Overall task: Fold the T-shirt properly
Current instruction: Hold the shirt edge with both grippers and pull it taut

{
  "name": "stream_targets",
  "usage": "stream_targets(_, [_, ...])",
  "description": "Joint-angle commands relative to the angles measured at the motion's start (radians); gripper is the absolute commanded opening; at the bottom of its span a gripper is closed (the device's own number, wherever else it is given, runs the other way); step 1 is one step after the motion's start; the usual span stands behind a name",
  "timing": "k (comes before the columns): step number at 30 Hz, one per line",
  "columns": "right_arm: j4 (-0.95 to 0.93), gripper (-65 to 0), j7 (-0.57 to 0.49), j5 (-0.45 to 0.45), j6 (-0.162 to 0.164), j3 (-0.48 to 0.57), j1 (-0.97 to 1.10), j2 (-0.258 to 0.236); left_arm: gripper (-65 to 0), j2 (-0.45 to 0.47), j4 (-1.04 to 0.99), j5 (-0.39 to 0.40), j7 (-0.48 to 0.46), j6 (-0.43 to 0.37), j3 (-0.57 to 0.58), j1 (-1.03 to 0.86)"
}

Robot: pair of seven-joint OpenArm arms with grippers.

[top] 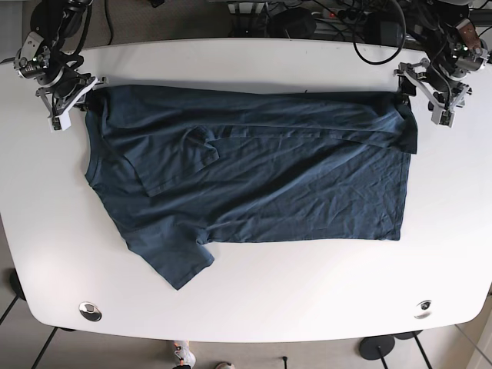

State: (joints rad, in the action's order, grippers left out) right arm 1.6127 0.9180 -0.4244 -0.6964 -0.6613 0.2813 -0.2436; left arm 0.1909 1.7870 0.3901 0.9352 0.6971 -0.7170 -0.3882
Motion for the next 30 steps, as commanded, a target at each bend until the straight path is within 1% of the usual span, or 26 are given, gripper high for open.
stream_targets(1, [0.013,-62.6,-0.018,-0.017,-0.002,-0.007,-0.006,-0.017,-20.6,0.009,0.001,0.008,-0.009,0.001,-0.002,-0.004])
stream_targets(6, [0.013,-62.6,-0.018,-0.017,-0.002,-0.007,-0.006,-0.017,-20.6,0.011,-0.066,0.008,-0.012,0.001,0.058,0.002])
stream_targets(10, [0.013,-62.6,-0.018,-0.017,-0.002,-0.007,-0.006,-0.017,-21.0,0.011,-0.069,0.010,-0.014,0.001,0.090,0.002])
stream_targets(11, [0.013,-62.6,-0.018,-0.017,-0.002,-0.007,-0.006,-0.017,-23.5,0.012,-0.069,0.010,-0.014,0.001,0.090,0.002])
stream_targets(12, [0.013,-62.6,-0.018,-0.017,-0.002,-0.007,-0.006,-0.017,-27.6,0.014,-0.075,0.010,-0.014,0.001,0.090,0.004])
stream_targets(14, [0.013,-62.6,-0.020,-0.017,-0.002,-0.007,-0.006,-0.017,-38.8,0.015,-0.075,0.007,-0.014,0.001,0.086,0.021])
stream_targets(15, [0.013,-62.6,-0.020,-0.017,-0.002,-0.007,-0.006,-0.017,-42.9,0.015,-0.079,0.005,-0.014,0.001,0.084,0.034])
stream_targets(16, [0.013,-62.6,-0.020,-0.017,-0.002,-0.007,-0.006,-0.017,-45.6,0.017,-0.089,-0.027,-0.012,0.001,0.083,0.042])
stream_targets(19, [0.013,-62.6,-0.020,-0.018,-0.002,-0.007,-0.006,-0.017,-45.7,0.017,-0.128,-0.090,-0.012,0.001,0.081,0.081])
stream_targets(25, [0.013,-62.6,-0.020,-0.018,-0.002,-0.013,-0.006,-0.017,-46.3,0.017,-0.135,-0.096,-0.012,0.001,0.055,0.087])
stream_targets(26, [0.013,-62.6,-0.020,-0.018,-0.002,-0.013,-0.006,-0.017,-47.9,0.017,-0.135,-0.096,-0.012,0.001,0.055,0.087])
stream_targets(27, [0.013,-62.6,-0.020,-0.018,-0.002,-0.015,-0.006,-0.017,-52.1,0.017,-0.135,-0.096,-0.012,0.001,0.055,0.087])
stream_targets(29, [0.013,-62.6,-0.020,-0.018,-0.002,-0.015,-0.006,-0.015,-63.6,0.017,-0.126,-0.095,-0.012,0.001,0.055,0.087])
stream_targets(30, [0.013,-62.6,-0.020,-0.018,-0.002,-0.015,-0.006,-0.015,-65.0,0.017,-0.126,-0.090,-0.012,0.001,0.053,0.087])
